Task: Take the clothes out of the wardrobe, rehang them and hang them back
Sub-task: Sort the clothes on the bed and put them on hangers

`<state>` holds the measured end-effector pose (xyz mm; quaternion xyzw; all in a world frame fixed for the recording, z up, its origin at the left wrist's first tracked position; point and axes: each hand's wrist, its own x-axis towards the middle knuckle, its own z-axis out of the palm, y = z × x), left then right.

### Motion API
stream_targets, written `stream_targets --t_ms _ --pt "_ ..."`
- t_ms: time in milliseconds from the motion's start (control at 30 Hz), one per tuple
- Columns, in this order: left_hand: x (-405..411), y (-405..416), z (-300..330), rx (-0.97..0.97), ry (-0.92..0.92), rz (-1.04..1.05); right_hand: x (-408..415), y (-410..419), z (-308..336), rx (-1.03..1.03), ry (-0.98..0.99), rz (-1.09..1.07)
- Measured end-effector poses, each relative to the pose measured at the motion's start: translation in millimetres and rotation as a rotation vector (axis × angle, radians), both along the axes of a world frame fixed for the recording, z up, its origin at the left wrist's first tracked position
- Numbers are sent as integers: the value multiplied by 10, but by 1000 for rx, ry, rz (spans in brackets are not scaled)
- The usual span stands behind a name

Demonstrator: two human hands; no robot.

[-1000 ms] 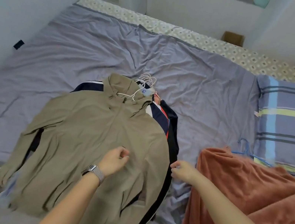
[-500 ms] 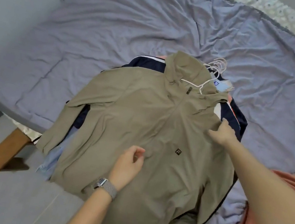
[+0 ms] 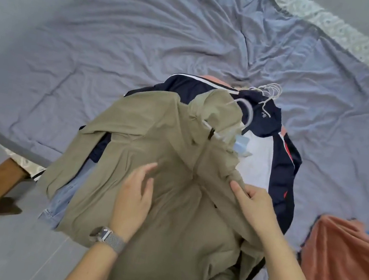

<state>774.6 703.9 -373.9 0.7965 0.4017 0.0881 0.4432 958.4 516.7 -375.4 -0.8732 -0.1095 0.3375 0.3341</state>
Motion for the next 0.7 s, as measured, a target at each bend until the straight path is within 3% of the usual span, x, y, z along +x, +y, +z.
stream_targets --t_ms 100,167,267,567,700 --pt "150 234 205 205 -10 -139 -179 -253 385 0 68 79" --pt "258 284 342 327 106 -267 -274 -393 627 4 84 123" --pt "308 223 513 379 151 -394 -382 -596 984 53 40 156" --pt "-251 -704 1366 406 -65 -310 -1082 -1458 1547 -67 -362 31" --pt "-725 -1204 1727 430 -43 -236 -1638 -1828 1726 53 -468 -122"
